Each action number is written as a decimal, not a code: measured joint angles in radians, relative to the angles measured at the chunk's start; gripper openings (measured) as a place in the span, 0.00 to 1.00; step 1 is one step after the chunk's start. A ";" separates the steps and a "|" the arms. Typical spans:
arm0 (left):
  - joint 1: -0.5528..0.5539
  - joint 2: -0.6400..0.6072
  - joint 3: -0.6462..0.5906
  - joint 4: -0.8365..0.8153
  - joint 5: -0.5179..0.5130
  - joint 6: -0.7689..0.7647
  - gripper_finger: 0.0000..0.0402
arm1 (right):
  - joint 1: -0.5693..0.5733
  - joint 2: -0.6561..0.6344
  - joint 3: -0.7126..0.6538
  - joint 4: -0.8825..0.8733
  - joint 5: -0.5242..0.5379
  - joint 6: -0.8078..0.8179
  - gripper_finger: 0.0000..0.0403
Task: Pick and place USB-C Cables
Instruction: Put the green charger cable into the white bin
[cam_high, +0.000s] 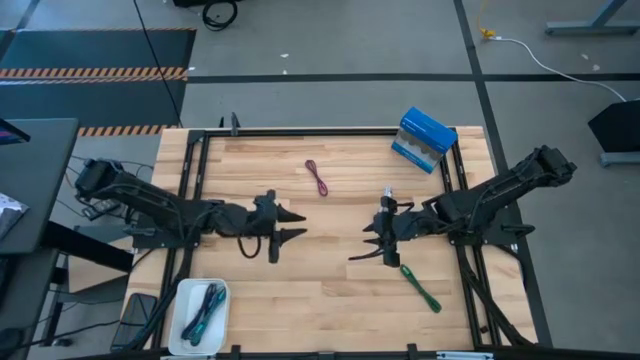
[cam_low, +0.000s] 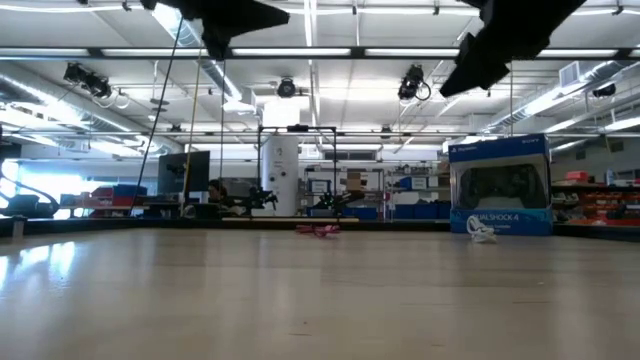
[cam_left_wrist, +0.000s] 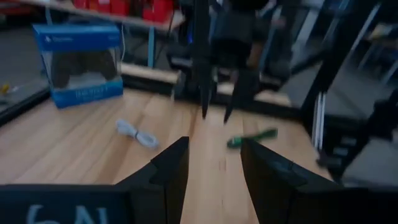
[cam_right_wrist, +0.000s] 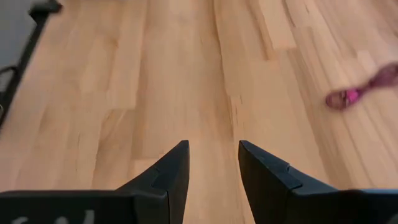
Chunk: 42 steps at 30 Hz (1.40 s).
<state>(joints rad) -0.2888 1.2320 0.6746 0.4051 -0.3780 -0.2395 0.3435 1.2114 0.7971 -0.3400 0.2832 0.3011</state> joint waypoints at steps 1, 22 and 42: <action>0.009 0.005 -0.028 0.060 0.007 0.001 0.38 | 0.000 0.000 0.000 -0.012 0.001 0.013 0.36; 0.029 0.071 -0.151 0.359 0.055 0.070 0.38 | 0.000 0.219 -0.071 -0.086 -0.109 0.172 0.36; 0.028 0.071 -0.151 0.360 0.055 0.067 0.38 | 0.083 0.143 -0.071 -0.387 -0.411 0.537 0.36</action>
<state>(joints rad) -0.2611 1.3025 0.5236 0.7656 -0.3229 -0.1729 0.4264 1.3545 0.7258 -0.7267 -0.1277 0.8382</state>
